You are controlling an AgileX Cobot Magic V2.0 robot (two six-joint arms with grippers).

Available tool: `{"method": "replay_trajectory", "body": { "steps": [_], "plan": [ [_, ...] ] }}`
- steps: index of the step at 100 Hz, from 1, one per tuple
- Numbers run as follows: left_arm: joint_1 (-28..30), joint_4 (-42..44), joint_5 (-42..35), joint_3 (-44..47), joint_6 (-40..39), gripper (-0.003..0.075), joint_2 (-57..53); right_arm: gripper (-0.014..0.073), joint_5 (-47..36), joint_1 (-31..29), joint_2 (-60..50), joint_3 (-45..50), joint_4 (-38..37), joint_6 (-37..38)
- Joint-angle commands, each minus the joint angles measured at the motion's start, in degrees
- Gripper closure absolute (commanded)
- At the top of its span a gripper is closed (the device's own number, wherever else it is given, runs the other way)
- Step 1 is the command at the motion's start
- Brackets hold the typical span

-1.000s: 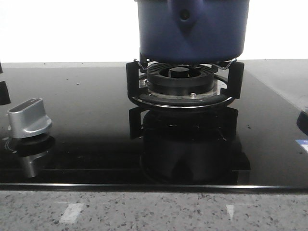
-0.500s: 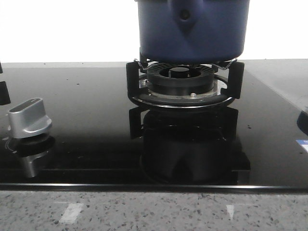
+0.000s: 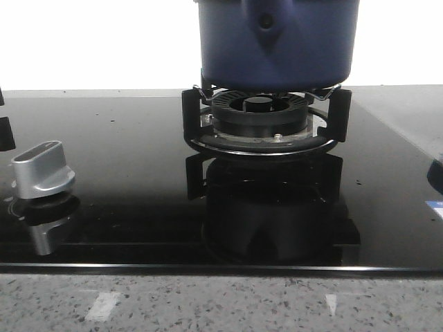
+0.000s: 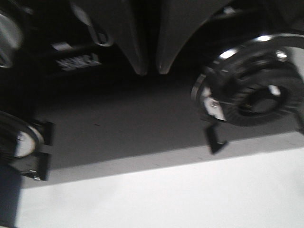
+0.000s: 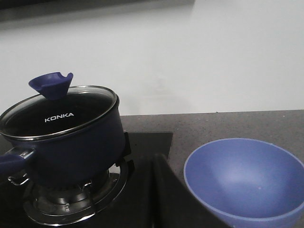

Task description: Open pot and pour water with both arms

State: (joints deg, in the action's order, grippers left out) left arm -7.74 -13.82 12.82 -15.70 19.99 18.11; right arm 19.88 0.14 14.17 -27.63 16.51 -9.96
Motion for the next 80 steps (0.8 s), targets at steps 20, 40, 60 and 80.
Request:
{"method": "replay_trajectory", "body": {
  "steps": [20,40,60,80],
  "plan": [
    [-0.4,8.7,-25.8,13.0,-10.0,0.0740,-6.4,0.0662,-4.9,0.1,0.4,-1.3,0.0,-0.7],
    [1.0,8.6,-18.5,17.5,-10.1,0.0741,-13.8,0.0662,-4.9,0.1,0.4,-1.3,0.0,-0.7],
    [5.9,10.5,-5.5,17.6,-10.4,0.0740,-16.4,0.0662,-4.9,0.1,0.4,-1.3,0.0,-0.7],
    [6.5,12.4,1.3,17.6,-10.4,0.0741,-19.9,0.0662,-4.9,0.1,0.4,-1.3,0.0,-0.7]
  ]
}}
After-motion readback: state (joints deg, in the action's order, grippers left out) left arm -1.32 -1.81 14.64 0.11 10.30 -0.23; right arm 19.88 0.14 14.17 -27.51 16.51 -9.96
